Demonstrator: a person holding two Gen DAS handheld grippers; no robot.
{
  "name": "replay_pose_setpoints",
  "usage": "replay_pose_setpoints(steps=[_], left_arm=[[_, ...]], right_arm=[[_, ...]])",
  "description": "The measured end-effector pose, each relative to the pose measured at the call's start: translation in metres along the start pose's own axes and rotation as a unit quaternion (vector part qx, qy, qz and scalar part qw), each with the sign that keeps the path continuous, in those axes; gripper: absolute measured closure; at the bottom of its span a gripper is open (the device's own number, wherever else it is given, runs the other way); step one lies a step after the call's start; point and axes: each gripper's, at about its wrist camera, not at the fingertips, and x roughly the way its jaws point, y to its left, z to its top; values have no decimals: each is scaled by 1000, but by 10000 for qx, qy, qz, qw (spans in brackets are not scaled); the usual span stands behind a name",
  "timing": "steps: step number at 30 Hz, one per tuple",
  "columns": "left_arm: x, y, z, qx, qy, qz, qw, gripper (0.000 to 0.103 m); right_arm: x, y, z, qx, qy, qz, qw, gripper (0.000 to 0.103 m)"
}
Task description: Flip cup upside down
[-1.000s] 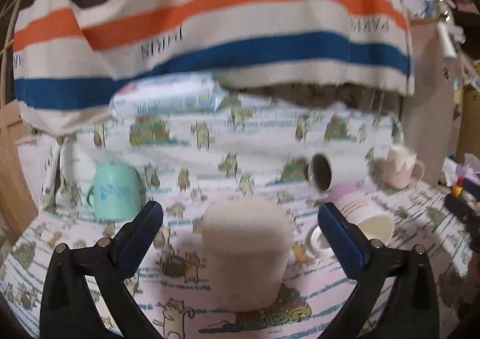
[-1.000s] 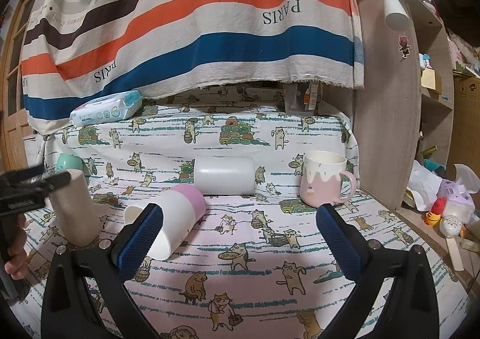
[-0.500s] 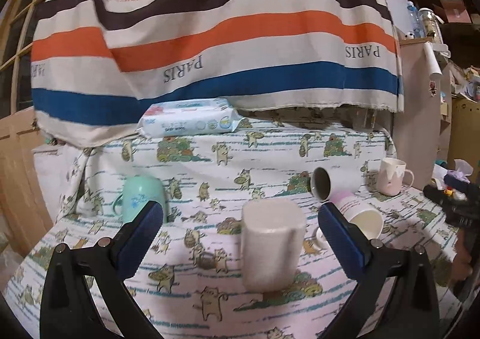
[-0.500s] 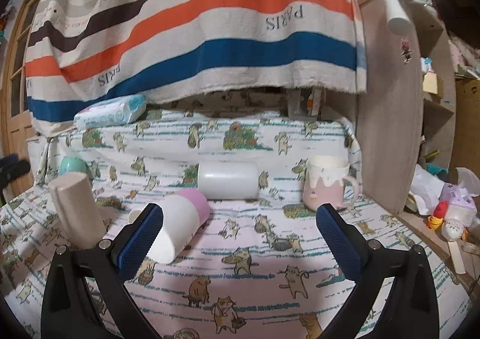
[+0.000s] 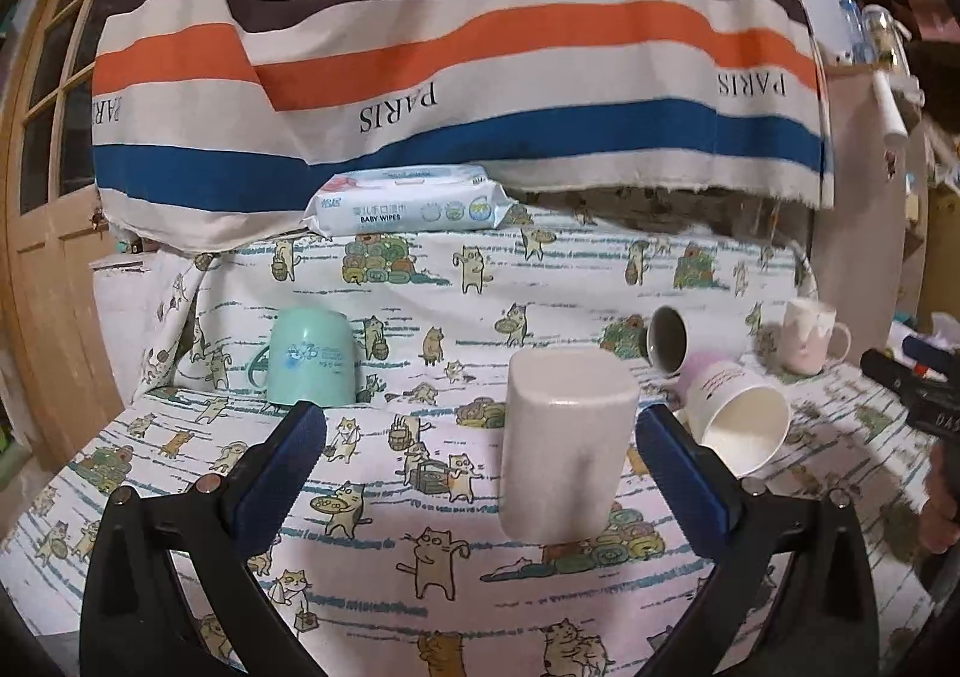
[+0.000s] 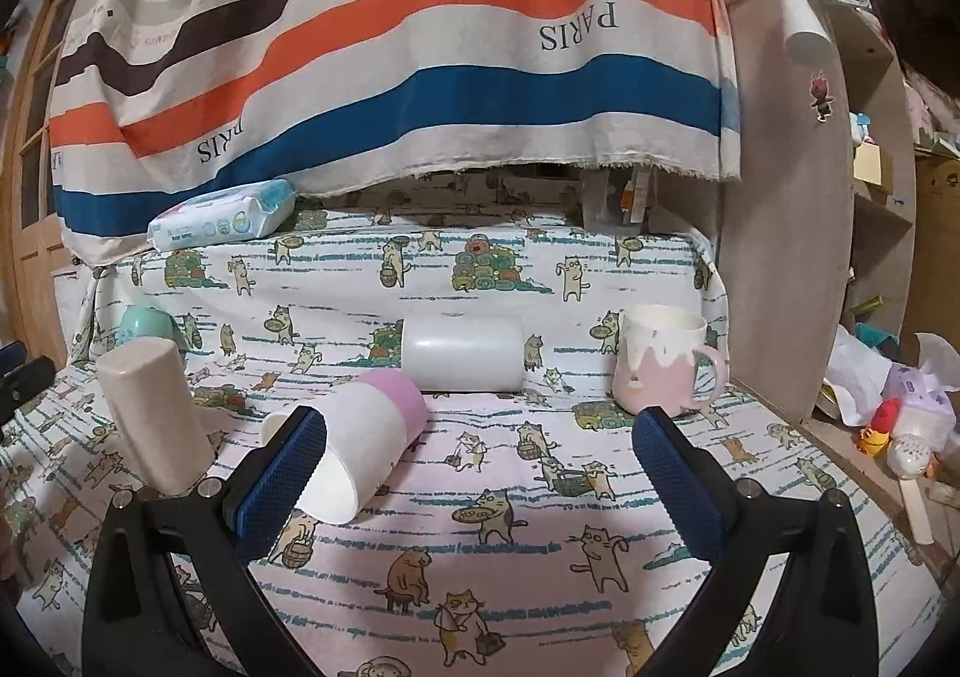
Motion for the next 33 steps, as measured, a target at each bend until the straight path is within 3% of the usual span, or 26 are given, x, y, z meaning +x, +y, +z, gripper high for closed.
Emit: replay_pose_setpoints(steps=[9, 33], left_arm=[[0, 1, -1, -28, 25, 180, 9998, 0], [0, 4, 0, -30, 39, 216, 9998, 0]], right_arm=[[1, -2, 1, 37, -9, -112, 9999, 0], [0, -1, 0, 9, -11, -62, 10000, 0]])
